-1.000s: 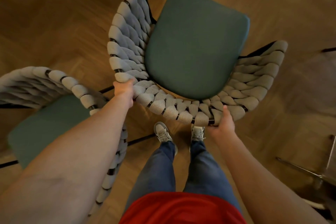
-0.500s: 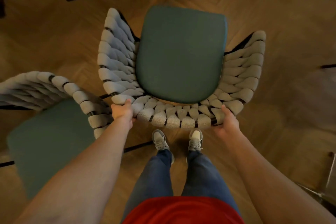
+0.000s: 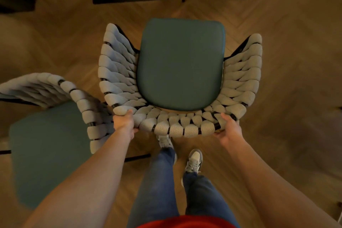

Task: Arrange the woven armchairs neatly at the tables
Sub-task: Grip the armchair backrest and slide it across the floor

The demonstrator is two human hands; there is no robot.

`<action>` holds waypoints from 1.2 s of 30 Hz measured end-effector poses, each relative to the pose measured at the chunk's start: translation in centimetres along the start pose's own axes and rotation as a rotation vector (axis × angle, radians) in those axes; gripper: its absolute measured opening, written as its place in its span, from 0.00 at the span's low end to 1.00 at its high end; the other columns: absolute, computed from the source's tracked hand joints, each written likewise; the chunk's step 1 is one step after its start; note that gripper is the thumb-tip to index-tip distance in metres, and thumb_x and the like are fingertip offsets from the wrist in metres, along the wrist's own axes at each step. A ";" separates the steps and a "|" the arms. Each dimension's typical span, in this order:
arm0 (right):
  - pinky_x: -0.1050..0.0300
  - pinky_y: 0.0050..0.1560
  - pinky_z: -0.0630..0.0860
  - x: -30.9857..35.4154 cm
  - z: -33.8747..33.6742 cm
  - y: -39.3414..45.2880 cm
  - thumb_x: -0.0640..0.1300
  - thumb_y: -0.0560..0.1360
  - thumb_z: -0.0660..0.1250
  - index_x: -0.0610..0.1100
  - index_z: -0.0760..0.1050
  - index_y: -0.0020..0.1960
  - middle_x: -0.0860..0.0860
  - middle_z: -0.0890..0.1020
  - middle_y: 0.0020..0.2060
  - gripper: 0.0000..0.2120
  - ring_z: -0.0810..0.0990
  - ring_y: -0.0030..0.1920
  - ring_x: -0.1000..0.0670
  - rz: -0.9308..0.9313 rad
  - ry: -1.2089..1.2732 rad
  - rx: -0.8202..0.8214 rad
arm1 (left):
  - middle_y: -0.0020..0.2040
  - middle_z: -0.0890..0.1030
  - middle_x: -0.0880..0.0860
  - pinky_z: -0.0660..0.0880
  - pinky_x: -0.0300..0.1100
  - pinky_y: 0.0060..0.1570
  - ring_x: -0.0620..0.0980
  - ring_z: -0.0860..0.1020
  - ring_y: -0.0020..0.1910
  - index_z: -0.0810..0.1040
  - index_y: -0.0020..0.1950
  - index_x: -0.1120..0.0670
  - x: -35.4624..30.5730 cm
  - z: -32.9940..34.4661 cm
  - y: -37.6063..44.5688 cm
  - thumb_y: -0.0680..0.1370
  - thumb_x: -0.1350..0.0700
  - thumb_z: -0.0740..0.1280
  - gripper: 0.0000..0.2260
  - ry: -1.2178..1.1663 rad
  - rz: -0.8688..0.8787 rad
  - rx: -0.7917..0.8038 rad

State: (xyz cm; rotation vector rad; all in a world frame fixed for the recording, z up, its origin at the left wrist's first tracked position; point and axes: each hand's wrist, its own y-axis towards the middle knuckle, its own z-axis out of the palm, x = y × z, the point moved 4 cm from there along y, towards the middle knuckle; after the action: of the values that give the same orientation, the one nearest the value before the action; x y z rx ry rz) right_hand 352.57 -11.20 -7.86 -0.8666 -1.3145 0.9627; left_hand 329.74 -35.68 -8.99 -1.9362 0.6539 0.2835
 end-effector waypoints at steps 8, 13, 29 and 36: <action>0.41 0.54 0.78 2.8 8.3 1.3 0.36 0.79 0.65 0.50 0.69 0.66 0.46 0.79 0.51 0.19 0.80 0.50 0.43 -0.021 -0.042 -0.006 | 0.70 0.72 0.60 0.81 0.56 0.43 0.64 0.74 0.65 0.64 0.75 0.54 -6.3 0.4 3.8 0.80 0.49 0.67 0.25 0.060 0.053 -0.038; 0.44 0.44 0.79 4.9 14.0 2.5 0.35 0.78 0.66 0.50 0.71 0.67 0.46 0.79 0.50 0.20 0.80 0.48 0.44 -0.027 -0.056 -0.017 | 0.71 0.70 0.61 0.81 0.56 0.44 0.66 0.73 0.65 0.62 0.76 0.55 -11.2 1.6 6.1 0.81 0.50 0.66 0.26 0.072 0.057 -0.040; 0.36 0.55 0.77 14.2 30.0 7.0 0.35 0.79 0.65 0.51 0.71 0.62 0.45 0.79 0.53 0.17 0.79 0.54 0.40 -0.028 -0.102 0.026 | 0.70 0.72 0.62 0.82 0.58 0.44 0.67 0.74 0.65 0.65 0.73 0.54 -25.1 7.7 10.9 0.81 0.52 0.66 0.22 0.011 0.045 -0.043; 0.36 0.59 0.75 18.3 36.4 9.1 0.35 0.79 0.64 0.49 0.67 0.73 0.48 0.77 0.47 0.24 0.78 0.47 0.44 -0.034 -0.155 0.024 | 0.71 0.71 0.62 0.82 0.55 0.46 0.66 0.74 0.65 0.64 0.74 0.53 -30.8 10.8 12.8 0.82 0.53 0.65 0.22 0.014 0.024 -0.045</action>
State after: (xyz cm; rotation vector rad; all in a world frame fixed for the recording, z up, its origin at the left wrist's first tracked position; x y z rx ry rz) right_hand 315.71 8.37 -6.69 -0.7606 -1.4417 1.0331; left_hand 298.16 -20.52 -9.14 -1.9765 0.6853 0.3022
